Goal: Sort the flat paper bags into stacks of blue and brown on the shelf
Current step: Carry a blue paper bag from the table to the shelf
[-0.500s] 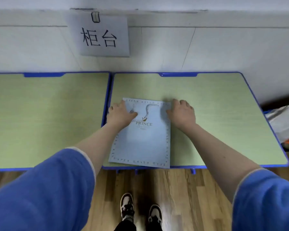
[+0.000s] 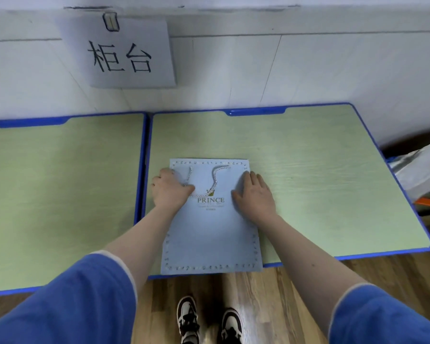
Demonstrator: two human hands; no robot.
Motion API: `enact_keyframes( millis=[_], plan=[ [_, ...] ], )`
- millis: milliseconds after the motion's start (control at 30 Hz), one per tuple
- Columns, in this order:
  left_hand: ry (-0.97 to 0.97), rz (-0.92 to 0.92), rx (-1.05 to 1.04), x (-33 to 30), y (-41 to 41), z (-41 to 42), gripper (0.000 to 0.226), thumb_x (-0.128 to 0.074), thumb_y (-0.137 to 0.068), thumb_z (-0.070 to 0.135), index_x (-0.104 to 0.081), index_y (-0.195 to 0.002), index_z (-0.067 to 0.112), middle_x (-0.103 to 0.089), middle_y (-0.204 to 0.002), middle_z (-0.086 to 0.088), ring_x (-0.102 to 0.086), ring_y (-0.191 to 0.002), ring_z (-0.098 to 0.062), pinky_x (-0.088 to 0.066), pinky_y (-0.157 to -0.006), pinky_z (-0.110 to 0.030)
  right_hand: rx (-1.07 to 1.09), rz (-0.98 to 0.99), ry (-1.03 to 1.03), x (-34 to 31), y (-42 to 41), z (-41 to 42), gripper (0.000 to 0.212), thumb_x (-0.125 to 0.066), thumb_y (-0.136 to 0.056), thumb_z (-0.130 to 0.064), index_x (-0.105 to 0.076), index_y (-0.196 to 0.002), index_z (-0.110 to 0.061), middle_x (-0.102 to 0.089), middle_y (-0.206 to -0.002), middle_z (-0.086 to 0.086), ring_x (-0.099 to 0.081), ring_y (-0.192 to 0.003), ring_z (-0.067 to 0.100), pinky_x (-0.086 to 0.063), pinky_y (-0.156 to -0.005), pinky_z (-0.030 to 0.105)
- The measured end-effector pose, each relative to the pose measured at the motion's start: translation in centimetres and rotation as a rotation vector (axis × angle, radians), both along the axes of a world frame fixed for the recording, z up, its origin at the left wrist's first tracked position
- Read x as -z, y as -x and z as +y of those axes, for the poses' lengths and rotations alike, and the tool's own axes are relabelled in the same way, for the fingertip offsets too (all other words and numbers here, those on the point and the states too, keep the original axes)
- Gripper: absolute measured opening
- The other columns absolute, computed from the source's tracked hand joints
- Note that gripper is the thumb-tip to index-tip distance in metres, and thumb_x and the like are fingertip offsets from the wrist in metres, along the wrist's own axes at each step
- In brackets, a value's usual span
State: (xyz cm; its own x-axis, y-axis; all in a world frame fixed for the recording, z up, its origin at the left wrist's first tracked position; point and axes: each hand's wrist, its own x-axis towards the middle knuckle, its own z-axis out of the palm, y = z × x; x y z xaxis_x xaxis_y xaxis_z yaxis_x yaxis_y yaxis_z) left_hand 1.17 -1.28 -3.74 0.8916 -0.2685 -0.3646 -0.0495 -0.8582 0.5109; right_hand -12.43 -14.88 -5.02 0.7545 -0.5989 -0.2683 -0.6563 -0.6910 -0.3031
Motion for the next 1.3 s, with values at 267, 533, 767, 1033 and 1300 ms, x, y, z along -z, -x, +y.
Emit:
enact_keyframes(
  millis=[267,533,767,1033,1300],
  plan=[
    [0.246,0.065,-0.114,-0.6,-0.5,0.4,0.057,-0.072,-0.078,0.026,-0.046,-0.125,0.008,-0.055,-0.122,-0.012,-0.056,-0.103,-0.028,-0.047,-0.084,-0.036,0.078,-0.045,-0.072,-0.9,-0.3,0.2,0.059,-0.043,-0.097,-0.033,-0.022,-0.144,-0.005,-0.032,-0.146,0.012,-0.029,-0.133,0.029,-0.027,-0.107,0.037],
    [0.548,0.043,-0.142,-4.3,0.1,-0.8,0.035,-0.058,-0.089,0.005,-0.048,-0.123,0.002,-0.055,-0.096,-0.001,-0.049,-0.068,-0.003,-0.036,-0.045,-0.004,0.225,-0.120,-0.419,-4.4,1.3,-0.9,0.065,-0.045,-0.097,-0.038,-0.018,-0.149,-0.011,-0.038,-0.147,0.012,-0.038,-0.133,0.030,-0.032,-0.101,0.032],
    [0.657,0.035,-0.242,-6.9,1.3,-1.0,0.032,-0.062,-0.087,0.008,-0.055,-0.117,0.004,-0.062,-0.104,-0.010,-0.057,-0.083,-0.022,-0.042,-0.071,-0.029,0.232,-0.256,-0.488,-8.4,4.5,-1.6,0.058,-0.049,-0.096,-0.028,-0.025,-0.146,-0.011,-0.042,-0.145,0.010,-0.043,-0.129,0.028,-0.035,-0.096,0.028],
    [0.563,-0.140,-0.166,-10.9,4.4,-2.2,0.034,-0.069,-0.080,0.020,-0.061,-0.111,0.006,-0.067,-0.106,-0.012,-0.062,-0.091,-0.029,-0.049,-0.080,-0.038,0.264,-0.362,-0.321,-12.9,8.2,-2.2,0.033,-0.049,-0.092,-0.026,-0.048,-0.121,-0.011,-0.061,-0.115,0.012,-0.057,-0.100,0.029,-0.044,-0.081,0.034],
    [0.461,-0.188,0.044,-14.5,8.6,-3.7,0.063,-0.072,-0.072,0.039,-0.053,-0.121,0.004,-0.057,-0.119,-0.017,-0.057,-0.104,-0.035,-0.048,-0.089,-0.045,0.306,-0.385,-0.095,-16.9,12.1,-2.1,0.018,-0.043,-0.091,-0.025,-0.045,-0.102,-0.011,-0.057,-0.113,0.014,-0.054,-0.092,0.029,-0.037,-0.072,0.033]
  ],
)
